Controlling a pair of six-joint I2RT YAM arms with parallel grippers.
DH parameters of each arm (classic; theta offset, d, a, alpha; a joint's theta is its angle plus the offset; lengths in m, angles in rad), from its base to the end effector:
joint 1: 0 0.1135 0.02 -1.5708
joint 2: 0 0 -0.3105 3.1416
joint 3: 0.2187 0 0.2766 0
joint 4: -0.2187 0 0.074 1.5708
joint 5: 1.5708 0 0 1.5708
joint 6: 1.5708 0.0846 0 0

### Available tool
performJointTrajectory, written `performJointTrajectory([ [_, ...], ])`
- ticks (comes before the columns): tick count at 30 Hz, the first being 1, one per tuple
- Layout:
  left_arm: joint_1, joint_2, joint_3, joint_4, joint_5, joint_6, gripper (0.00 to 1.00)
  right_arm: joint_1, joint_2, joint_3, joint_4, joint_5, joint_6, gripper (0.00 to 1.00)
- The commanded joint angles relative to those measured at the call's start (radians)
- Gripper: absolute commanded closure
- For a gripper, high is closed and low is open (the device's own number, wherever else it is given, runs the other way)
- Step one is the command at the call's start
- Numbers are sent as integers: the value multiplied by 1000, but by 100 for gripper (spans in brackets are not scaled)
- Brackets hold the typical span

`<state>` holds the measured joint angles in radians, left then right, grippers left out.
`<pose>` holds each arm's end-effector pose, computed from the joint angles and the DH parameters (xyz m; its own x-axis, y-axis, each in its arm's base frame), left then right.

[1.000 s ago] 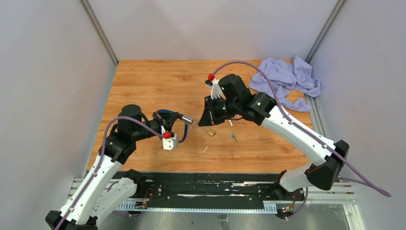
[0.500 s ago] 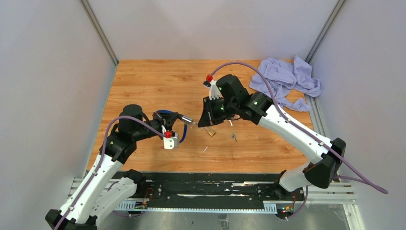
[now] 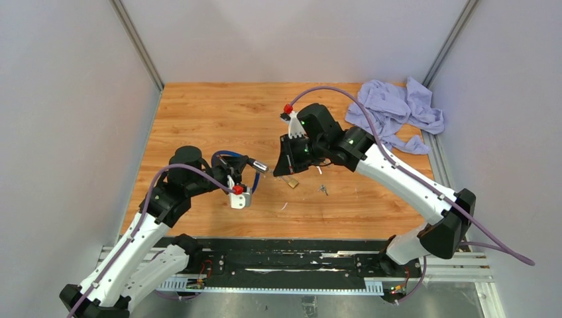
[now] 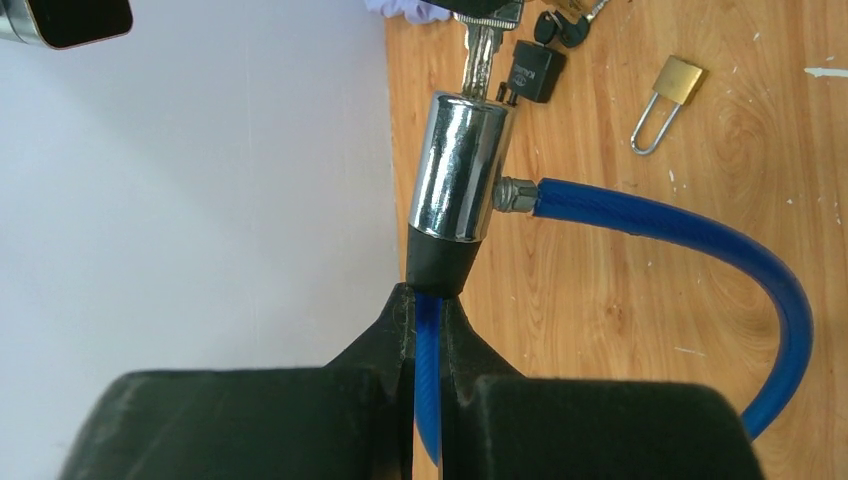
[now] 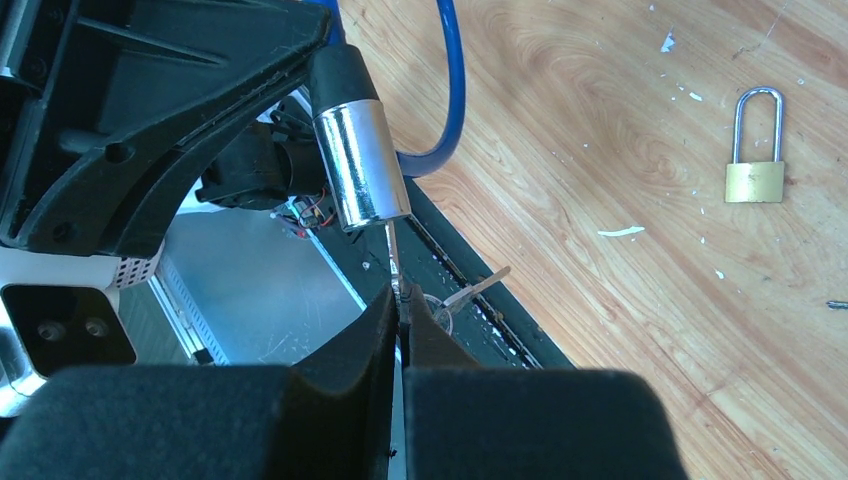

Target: Unlock with the key

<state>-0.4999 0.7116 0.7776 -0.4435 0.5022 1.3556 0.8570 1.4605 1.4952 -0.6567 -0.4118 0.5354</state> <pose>0.1455 -0.1259 0.3394 0.7250 0.5797 -0.3718 0.4896 -0.0541 0.8703 0.2211 0.3069 0.4032 -0.7902 -0.1981 -0.5800 -0.5843 0.5292 0.6152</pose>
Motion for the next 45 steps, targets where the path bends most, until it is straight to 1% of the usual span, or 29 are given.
performJointTrajectory([
  [1, -37, -8, 20, 78, 76, 2, 100, 6, 35, 23, 89, 2, 11, 100],
  [8, -48, -17, 20, 87, 147, -47, 100, 6, 53, 44, 112, 23, 10, 100],
  [10, -53, -18, 12, 123, 144, -96, 100, 6, 44, 40, 137, 31, 20, 99],
  [13, -62, -24, -13, 203, 115, -228, 100, 7, 21, 16, 187, 51, 37, 99],
  [15, -67, -20, -16, 213, 104, -275, 100, 8, 9, 10, 202, 71, 37, 99],
  [21, -84, -19, -28, 183, 98, -265, 100, 21, 7, 14, 186, 115, 13, 99],
  [23, -89, -17, -28, 167, 82, -219, 100, 21, 10, 19, 168, 127, 8, 99],
  [27, -108, -21, -49, 164, 3, -77, 100, 21, 33, 41, 137, 119, 17, 100],
  [29, -119, -23, -61, 175, -33, -30, 100, 21, 47, 47, 132, 105, 25, 99],
  [36, -167, -22, -74, 243, -108, -65, 100, 34, 95, 70, 130, 99, 33, 99],
  [38, -185, -20, -79, 269, -135, -111, 100, 44, 101, 76, 133, 119, 28, 99],
  [41, -200, 0, -64, 263, -166, -199, 100, 54, 96, 77, 161, 133, 28, 100],
  [42, -204, -1, -63, 254, -165, -209, 100, 54, 93, 74, 172, 134, 25, 100],
  [45, -214, -36, -104, 260, -135, -175, 100, 54, 88, 75, 191, 119, 19, 99],
])
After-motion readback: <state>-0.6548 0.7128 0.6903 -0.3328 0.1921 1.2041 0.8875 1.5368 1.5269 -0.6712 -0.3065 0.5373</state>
